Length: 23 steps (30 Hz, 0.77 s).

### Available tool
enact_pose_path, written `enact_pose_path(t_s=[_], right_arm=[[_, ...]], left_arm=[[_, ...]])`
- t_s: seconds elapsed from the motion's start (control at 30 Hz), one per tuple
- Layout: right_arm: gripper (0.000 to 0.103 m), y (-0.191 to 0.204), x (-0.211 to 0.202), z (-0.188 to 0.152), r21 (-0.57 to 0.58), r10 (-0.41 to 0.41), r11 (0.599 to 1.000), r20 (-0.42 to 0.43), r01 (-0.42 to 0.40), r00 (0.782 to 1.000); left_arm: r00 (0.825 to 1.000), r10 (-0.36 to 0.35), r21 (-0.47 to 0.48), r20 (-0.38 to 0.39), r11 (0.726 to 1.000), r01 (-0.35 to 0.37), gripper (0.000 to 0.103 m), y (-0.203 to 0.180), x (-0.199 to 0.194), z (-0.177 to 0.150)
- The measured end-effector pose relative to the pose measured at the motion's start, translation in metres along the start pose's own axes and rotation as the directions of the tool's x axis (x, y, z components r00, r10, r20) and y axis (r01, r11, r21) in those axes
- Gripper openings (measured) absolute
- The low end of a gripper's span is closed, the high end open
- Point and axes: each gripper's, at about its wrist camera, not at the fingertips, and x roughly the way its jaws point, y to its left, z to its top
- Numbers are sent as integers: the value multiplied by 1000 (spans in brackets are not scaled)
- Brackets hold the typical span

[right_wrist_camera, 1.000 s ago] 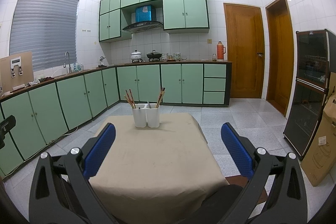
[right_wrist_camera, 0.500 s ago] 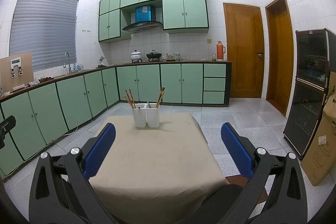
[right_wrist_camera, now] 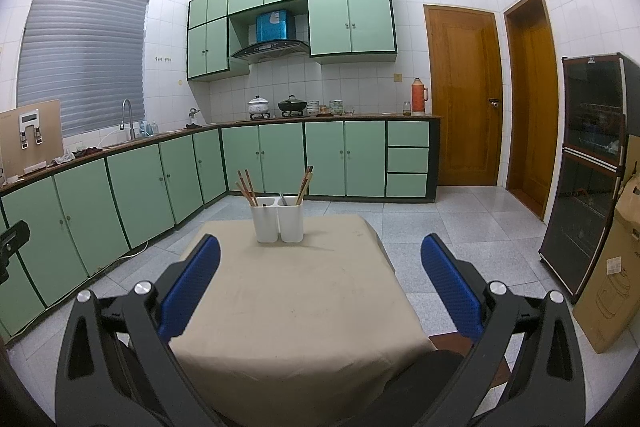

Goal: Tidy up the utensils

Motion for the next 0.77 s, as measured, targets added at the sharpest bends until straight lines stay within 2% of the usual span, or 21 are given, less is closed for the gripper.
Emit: enact_pose_path(t_s=[0.77], right_arm=[[97,1,-2,-1,4,-2,1000,-4,2,1000]], left_arm=[[1000,9,-1,1,1000,-9,97,-2,-1,-3]])
